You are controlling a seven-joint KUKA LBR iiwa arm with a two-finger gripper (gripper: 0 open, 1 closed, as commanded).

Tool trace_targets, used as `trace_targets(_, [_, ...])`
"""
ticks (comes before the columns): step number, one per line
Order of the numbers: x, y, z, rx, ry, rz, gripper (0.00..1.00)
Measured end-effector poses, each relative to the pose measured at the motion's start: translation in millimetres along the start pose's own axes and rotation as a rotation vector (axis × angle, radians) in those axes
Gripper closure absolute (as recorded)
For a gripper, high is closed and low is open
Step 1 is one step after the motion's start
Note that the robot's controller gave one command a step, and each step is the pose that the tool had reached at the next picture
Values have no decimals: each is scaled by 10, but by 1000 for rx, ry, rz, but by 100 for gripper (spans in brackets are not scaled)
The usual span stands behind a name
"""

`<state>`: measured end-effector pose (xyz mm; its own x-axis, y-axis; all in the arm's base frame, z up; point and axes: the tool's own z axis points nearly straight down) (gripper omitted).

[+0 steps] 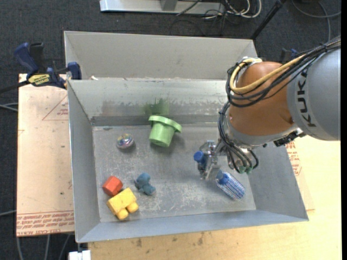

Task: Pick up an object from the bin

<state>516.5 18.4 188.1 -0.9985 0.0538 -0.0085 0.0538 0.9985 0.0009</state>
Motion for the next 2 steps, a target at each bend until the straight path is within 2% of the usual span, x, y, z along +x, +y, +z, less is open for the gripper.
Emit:
trace_targets(1, [-119,48,-612,-1,-1,22,100])
trace_targets(2, [-105,45,-574,0,6,23,0])
